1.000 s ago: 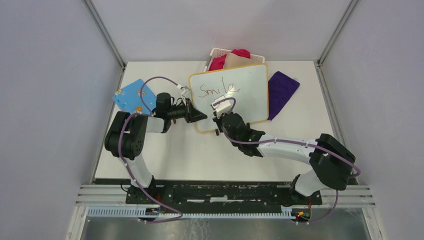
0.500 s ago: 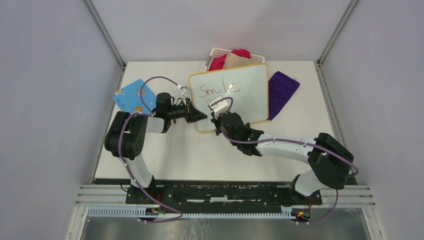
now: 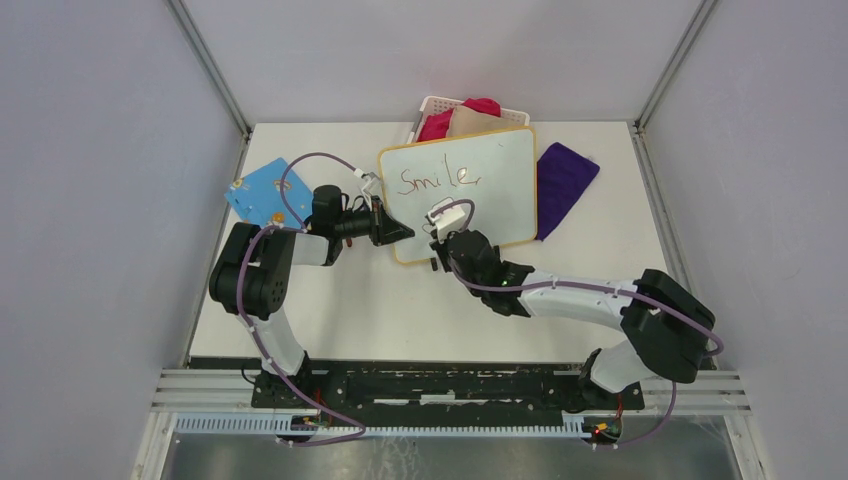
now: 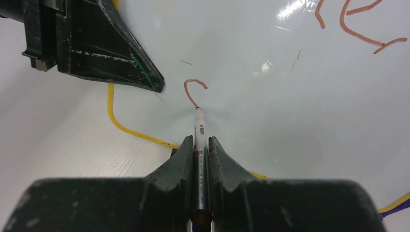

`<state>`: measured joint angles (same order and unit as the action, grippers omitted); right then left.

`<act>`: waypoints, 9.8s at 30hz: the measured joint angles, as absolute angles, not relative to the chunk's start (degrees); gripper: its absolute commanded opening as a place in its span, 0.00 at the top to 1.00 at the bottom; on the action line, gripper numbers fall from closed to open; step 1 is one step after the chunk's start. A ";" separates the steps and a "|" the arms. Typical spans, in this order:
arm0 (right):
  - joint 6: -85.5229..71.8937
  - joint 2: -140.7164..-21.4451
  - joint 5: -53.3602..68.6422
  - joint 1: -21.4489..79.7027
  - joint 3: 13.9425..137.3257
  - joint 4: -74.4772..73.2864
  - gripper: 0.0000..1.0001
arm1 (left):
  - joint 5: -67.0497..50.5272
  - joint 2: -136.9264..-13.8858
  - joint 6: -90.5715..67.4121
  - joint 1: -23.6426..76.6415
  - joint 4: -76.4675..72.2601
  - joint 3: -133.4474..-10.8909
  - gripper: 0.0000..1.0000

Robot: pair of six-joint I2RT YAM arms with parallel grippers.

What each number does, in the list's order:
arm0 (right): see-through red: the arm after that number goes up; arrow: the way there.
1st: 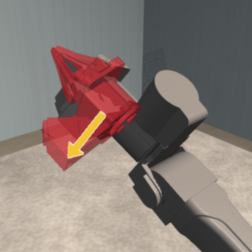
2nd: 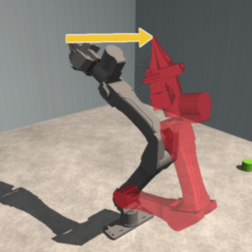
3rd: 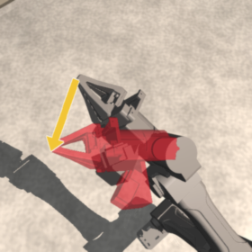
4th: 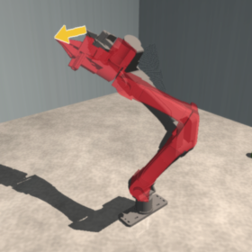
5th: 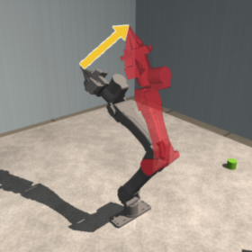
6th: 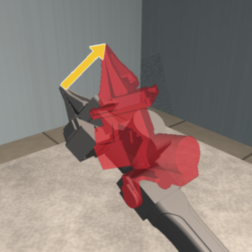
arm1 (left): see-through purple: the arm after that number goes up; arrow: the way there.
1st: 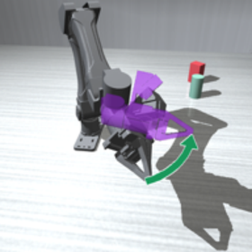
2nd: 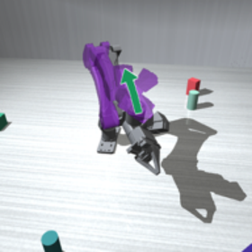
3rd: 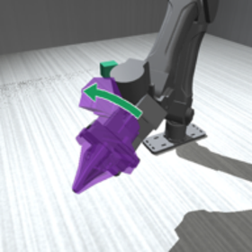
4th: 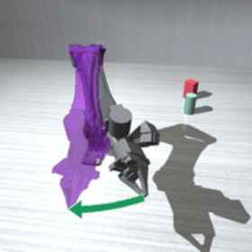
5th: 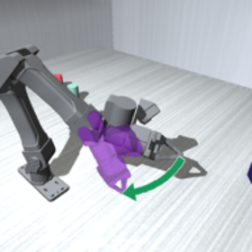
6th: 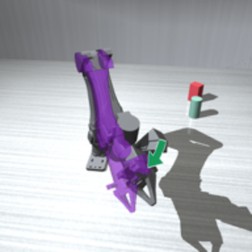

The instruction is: Write a sentence on the whiteboard

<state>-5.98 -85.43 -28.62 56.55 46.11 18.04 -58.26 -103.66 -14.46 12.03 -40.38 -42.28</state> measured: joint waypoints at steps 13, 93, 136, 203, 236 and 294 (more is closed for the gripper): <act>-6.17 -84.34 -26.94 56.07 43.99 17.91 1.00 | -58.24 -103.66 -14.46 12.03 -40.38 -42.28 0.98; -8.69 -80.20 -22.48 51.57 39.53 18.68 1.00 | -58.11 -103.66 -14.44 12.10 -40.34 -42.33 0.98; -8.97 -81.78 -21.47 51.35 43.16 18.72 1.00 | -58.08 -103.66 -14.44 12.14 -40.34 -42.35 0.98; -9.82 -78.94 -21.39 48.84 40.05 19.51 1.00 | -57.95 -103.66 -14.44 12.14 -40.21 -42.37 0.98; -8.64 -77.73 -23.68 48.25 40.71 17.87 1.00 | -58.00 -103.66 -14.44 12.14 -40.21 -42.37 0.98; -8.67 -75.40 -23.20 46.65 39.31 19.25 1.00 | -58.00 -103.66 -14.44 12.25 -39.90 -42.50 0.98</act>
